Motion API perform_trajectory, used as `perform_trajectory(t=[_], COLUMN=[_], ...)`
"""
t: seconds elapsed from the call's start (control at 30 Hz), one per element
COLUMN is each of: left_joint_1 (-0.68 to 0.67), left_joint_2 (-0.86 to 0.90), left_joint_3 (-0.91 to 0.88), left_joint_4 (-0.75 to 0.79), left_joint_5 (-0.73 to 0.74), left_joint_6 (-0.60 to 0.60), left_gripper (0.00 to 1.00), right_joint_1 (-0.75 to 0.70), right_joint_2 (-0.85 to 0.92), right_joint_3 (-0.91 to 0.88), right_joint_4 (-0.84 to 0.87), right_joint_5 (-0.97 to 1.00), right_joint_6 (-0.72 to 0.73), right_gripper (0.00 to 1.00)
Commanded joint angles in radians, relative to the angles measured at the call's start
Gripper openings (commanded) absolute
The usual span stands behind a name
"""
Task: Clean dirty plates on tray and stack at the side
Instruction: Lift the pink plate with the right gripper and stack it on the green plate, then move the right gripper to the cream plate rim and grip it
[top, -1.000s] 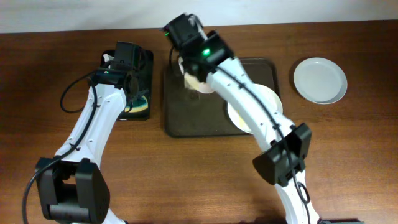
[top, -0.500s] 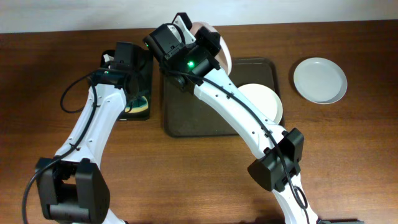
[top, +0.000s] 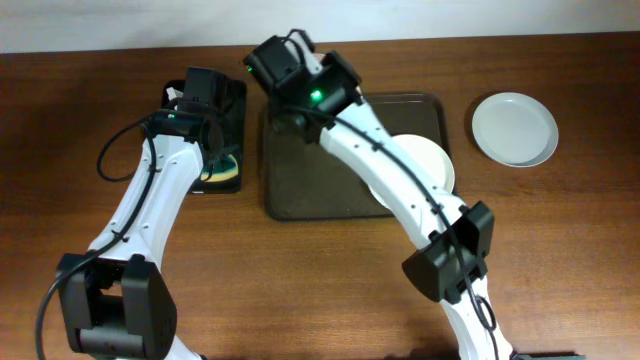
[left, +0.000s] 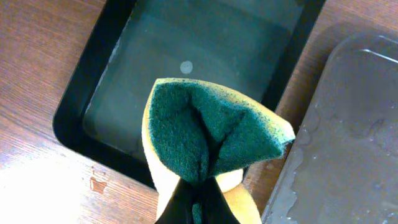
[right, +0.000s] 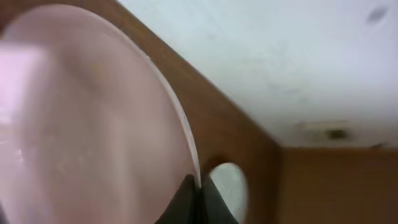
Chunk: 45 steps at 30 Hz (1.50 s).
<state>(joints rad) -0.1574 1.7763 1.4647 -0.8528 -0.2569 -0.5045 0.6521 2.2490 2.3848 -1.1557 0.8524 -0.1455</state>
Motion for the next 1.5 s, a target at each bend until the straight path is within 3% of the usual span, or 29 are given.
perform_trajectory(t=[0.0,0.07,0.2,0.27,0.5,0.67,0.87,0.9,0.93,1.0,1.03,1.1,1.23,1.37,1.47], left_joint_1=[0.006,0.006,0.006,0.006,0.006,0.006,0.006,0.006,0.006,0.006,0.006,0.006,0.006,0.006,0.005], left_joint_2=[-0.002,-0.002,-0.002,-0.002,-0.002,-0.002,-0.002,-0.002,-0.002,-0.002,-0.002,-0.002,-0.002,-0.002,-0.002], left_joint_3=[-0.007,-0.008,-0.008,-0.008,-0.007,-0.007,-0.007,-0.007,-0.008,-0.007,-0.007,-0.008,-0.007,-0.007,-0.007], left_joint_4=[-0.002,-0.002,-0.002,-0.001,0.005,0.010,0.014,0.014,0.014,0.014,0.014,0.017,0.029,0.029,0.029], left_joint_5=[0.007,0.008,0.008,0.008,0.008,0.008,0.008,0.008,0.008,0.007,0.008,0.008,0.008,0.010,0.011], left_joint_6=[0.013,0.013,0.013,0.013,0.013,0.013,0.013,0.013,0.013,0.013,0.013,0.013,0.013,0.013,0.013], left_gripper=[0.00,0.00,0.00,0.00,0.00,0.00,0.00,0.00,0.00,0.00,0.00,0.00,0.00,0.00,0.00], right_joint_1=[-0.134,-0.234,-0.521,-0.650,-0.985,-1.107,-1.136,-1.135,-1.135,-1.135,-1.135,-1.135,-1.117,-1.008,-0.870], right_joint_2=[-0.043,-0.043,-0.043,-0.043,-0.041,-0.031,-0.031,-0.031,-0.031,-0.031,-0.031,-0.038,-0.101,-0.190,-0.185], right_joint_3=[0.005,0.005,0.005,0.005,-0.015,-0.105,-0.335,-0.372,-0.399,-0.414,-0.414,-0.404,-0.392,-0.392,-0.405], right_joint_4=[-0.004,-0.031,-0.095,-0.116,-0.215,-0.148,0.031,0.063,0.086,0.097,0.097,0.086,0.050,-0.017,-0.060], right_joint_5=[-0.276,-0.470,-0.761,-0.863,-0.882,-0.882,-0.879,-0.879,-0.879,-0.879,-0.880,-0.919,-1.017,-1.120,-1.015], right_joint_6=[0.214,0.251,0.486,0.499,0.494,0.495,0.491,0.492,0.491,0.491,0.491,0.448,0.410,0.229,0.107], right_gripper=[0.04,0.04,0.04,0.04,0.04,0.04,0.04,0.10,0.24,0.62,0.75,0.87,0.89,0.73,0.73])
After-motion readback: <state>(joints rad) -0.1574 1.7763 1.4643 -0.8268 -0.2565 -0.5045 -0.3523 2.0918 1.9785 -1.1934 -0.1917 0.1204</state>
